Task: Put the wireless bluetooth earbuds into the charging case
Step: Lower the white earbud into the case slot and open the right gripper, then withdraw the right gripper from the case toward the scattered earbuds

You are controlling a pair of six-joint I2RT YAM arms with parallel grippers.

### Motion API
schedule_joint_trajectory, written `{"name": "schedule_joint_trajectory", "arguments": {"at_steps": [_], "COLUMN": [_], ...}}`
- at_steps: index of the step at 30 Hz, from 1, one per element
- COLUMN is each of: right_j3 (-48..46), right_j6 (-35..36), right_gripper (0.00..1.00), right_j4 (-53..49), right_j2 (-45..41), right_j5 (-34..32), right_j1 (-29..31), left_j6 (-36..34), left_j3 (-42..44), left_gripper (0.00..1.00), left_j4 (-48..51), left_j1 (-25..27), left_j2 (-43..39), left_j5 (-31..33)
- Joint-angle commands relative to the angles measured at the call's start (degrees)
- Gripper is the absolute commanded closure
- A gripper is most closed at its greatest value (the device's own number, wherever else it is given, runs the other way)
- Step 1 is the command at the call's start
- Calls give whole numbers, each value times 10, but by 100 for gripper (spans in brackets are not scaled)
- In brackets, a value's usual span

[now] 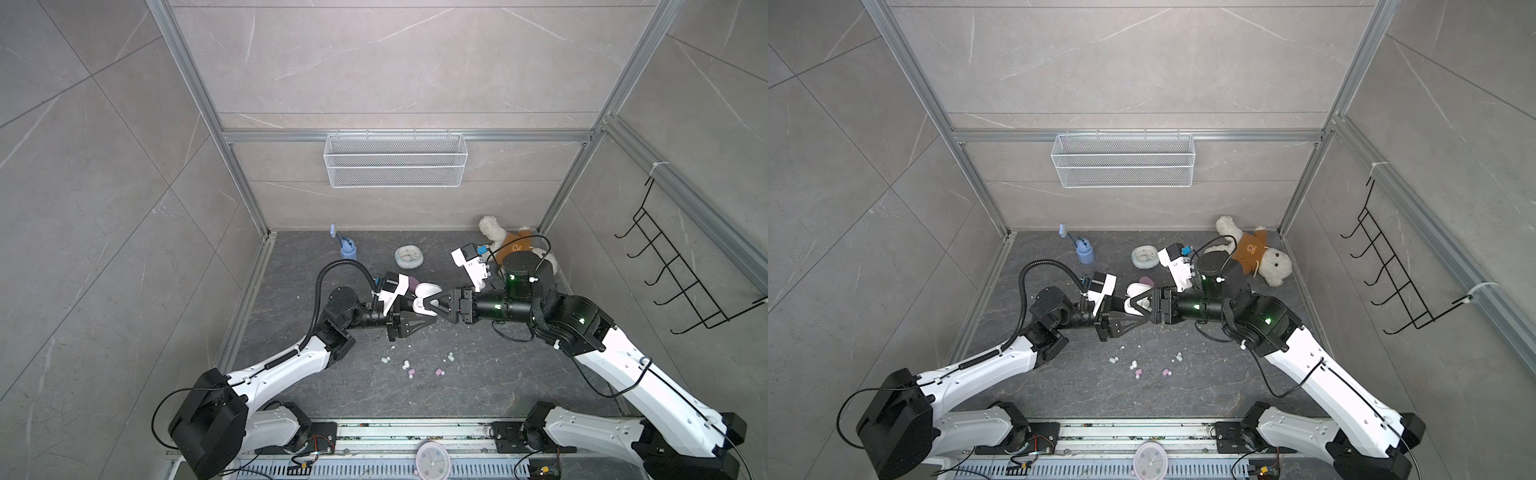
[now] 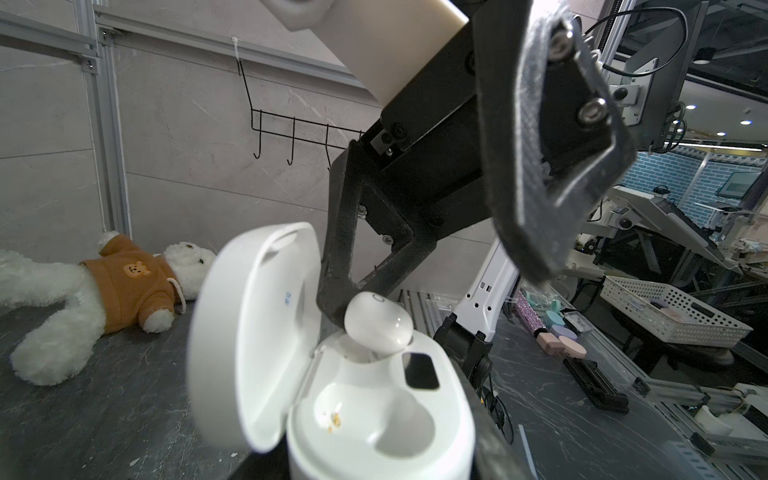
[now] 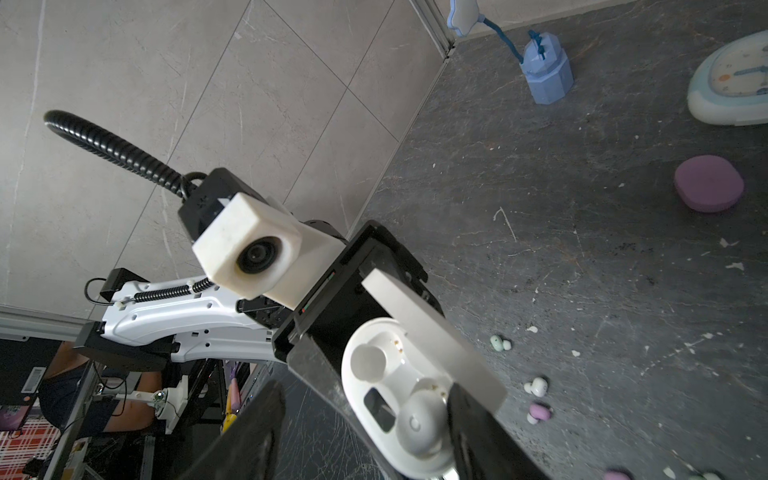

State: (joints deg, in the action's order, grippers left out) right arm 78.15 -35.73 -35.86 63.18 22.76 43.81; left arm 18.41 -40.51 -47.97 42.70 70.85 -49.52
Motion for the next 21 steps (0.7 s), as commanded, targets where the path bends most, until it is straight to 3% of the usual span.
{"name": "schedule_joint_trajectory", "arguments": {"at_steps": [1,21], "right_j3": [18,41], "right_j6": [12,15], "right_gripper": [32,19], "right_j4": [-10,-17], "right_j2": [5,8], "right_j5": [-25,-26], "right_j1": [-1,7], "left_j6": [-16,-15], "left_j3": [-25,-24], "left_gripper": [70,70], "left_j4": [-24,-10], "left_j1": [8,9], "left_j2": [-16,-16], "left_j5": [-18,-15]}}
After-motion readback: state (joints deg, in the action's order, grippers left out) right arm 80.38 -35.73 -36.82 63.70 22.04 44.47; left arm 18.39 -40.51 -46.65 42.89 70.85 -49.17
